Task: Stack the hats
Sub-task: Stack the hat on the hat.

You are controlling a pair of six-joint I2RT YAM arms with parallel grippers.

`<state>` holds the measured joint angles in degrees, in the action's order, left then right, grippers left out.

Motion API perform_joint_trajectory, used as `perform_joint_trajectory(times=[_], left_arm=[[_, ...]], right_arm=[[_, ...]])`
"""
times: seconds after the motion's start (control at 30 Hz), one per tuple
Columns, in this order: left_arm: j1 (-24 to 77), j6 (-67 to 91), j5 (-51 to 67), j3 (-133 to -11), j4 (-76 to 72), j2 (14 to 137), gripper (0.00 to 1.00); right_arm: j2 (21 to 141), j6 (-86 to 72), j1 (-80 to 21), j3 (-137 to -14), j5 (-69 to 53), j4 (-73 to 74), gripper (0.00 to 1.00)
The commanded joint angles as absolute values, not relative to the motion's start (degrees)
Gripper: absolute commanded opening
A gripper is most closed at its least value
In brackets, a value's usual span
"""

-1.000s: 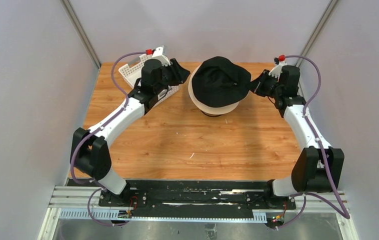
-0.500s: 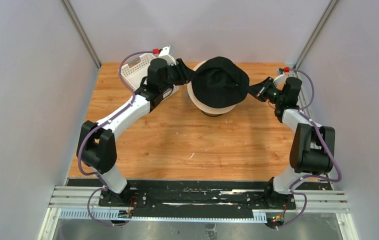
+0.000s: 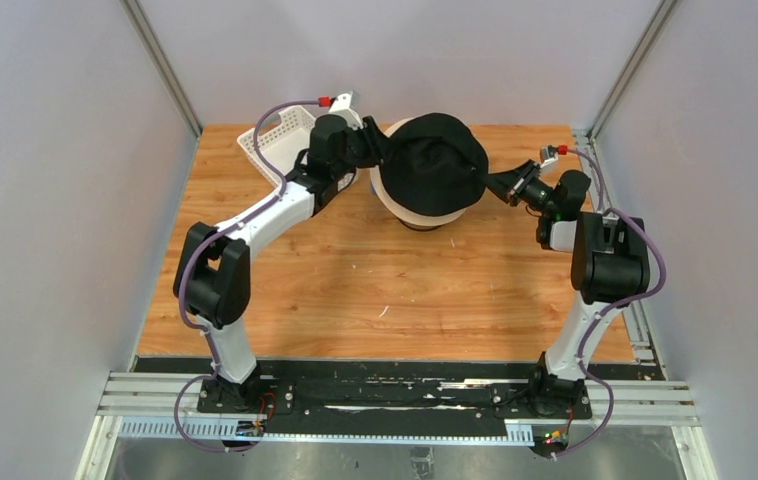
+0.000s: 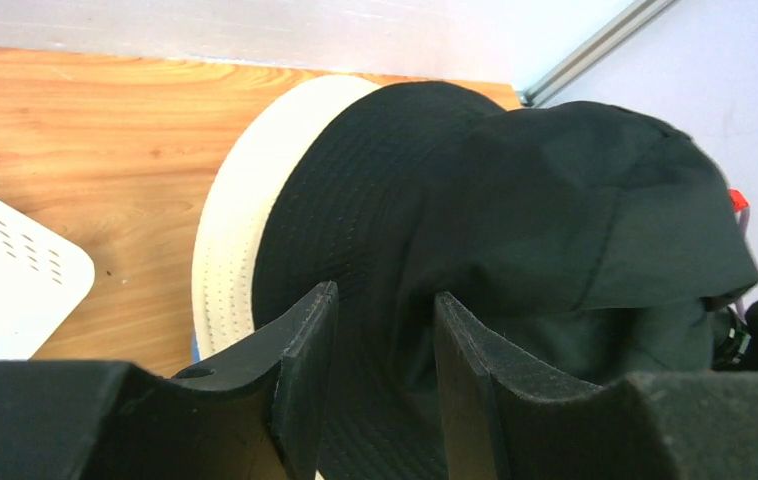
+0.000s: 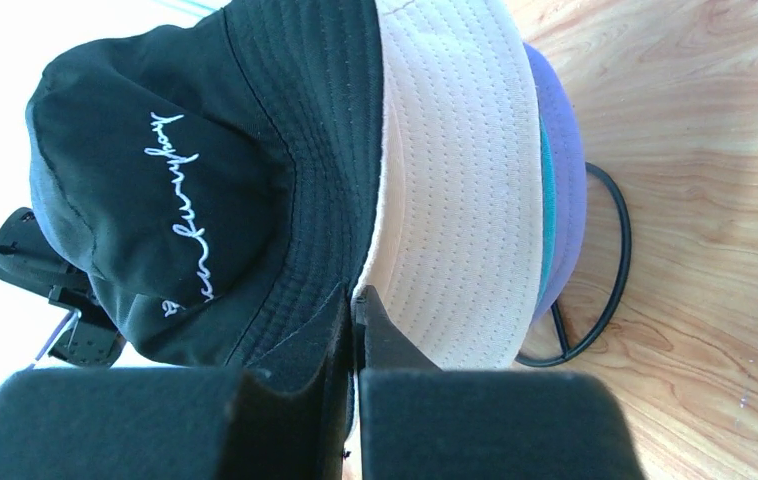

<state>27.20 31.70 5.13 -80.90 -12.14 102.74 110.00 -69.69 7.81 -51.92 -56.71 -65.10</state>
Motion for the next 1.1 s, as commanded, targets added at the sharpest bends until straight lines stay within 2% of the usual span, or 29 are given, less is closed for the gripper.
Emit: perform_joint_trajectory(times=[0.0,0.17,0.47,0.57,1.07], left_arm=[[27.6,29.6,2.8,-83.3,-13.5,104.4,0.45],[27.6,29.0,2.3,-84.5,-12.6,106.8,0.45],[27.5,29.5,0.7,-82.1,-12.5,108.5,0.45],[27.2,29.8,0.6,-80.8,-12.5,108.0,0.45],[28.0,35.3,2.4,-65.4,-15.4,102.0,0.44]], right_arm=[[111.4,-69.9,7.4,-53.9,-58.8,-68.0,0.0],[114.8,-70.7,6.5,-55.2,-58.9,-68.3,0.01],[115.4,-55.3,4.0,-59.6,-55.2,-45.5,0.01],[114.9,-53.1,3.6,-60.4,-54.1,-43.0,0.01],[115.7,-44.9,3.5,-74.9,-50.3,-25.8,0.01]])
